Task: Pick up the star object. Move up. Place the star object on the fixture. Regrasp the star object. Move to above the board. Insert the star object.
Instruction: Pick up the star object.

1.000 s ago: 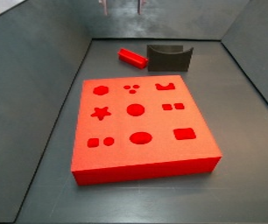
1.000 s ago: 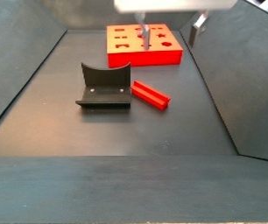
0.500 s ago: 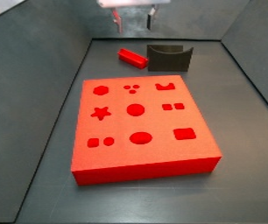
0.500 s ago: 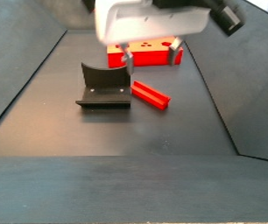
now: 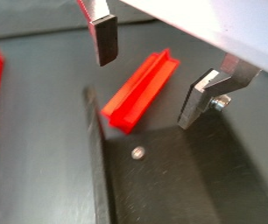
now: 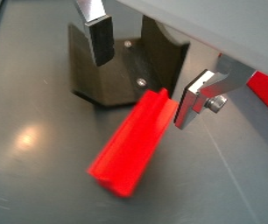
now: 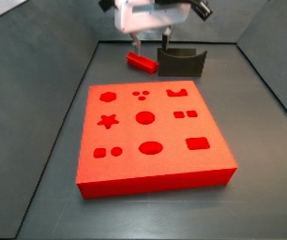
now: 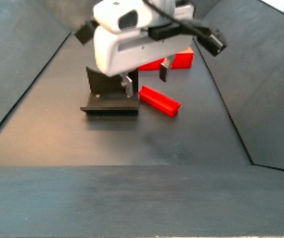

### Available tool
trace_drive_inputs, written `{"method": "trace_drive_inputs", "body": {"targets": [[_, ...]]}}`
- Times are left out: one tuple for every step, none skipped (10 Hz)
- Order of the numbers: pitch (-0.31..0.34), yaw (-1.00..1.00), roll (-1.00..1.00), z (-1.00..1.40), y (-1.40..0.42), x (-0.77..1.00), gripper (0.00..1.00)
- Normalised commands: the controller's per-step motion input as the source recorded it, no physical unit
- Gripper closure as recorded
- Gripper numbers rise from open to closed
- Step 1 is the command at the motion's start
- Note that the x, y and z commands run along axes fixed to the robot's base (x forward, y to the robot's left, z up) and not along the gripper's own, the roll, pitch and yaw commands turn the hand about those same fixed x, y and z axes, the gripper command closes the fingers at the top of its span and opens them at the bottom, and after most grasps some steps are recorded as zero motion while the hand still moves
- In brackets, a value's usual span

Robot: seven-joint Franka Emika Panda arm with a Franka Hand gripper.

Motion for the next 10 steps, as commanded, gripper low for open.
{"method": "trace_drive_inputs", "body": {"targets": [[0.000,0.71,0.10,-1.00,-0.38,0.00,0.00],[-0.006,0.72,0.10,-1.00,-0.37,0.00,0.00],[-0.039,0.90,0.09,-0.95,-0.12,-0.01,0.00],[-0.064,1.00,0.08,-0.85,0.00,-0.16,0.00],[-0.060,0.95,0.09,-0.85,0.06,-0.06,0.00],[-0.080,0.81,0.08,-0.99,0.20,-0.03,0.00],[-0.121,0.63,0.04,-0.84,0.24,-0.23,0.00],[-0.157,0.37,0.00,-0.67,0.15,-0.32,0.00],[-0.084,0.23,-0.01,-0.13,0.01,-0.15,0.00],[-0.007,0.00,0.00,0.00,0.00,0.00,0.00]]}}
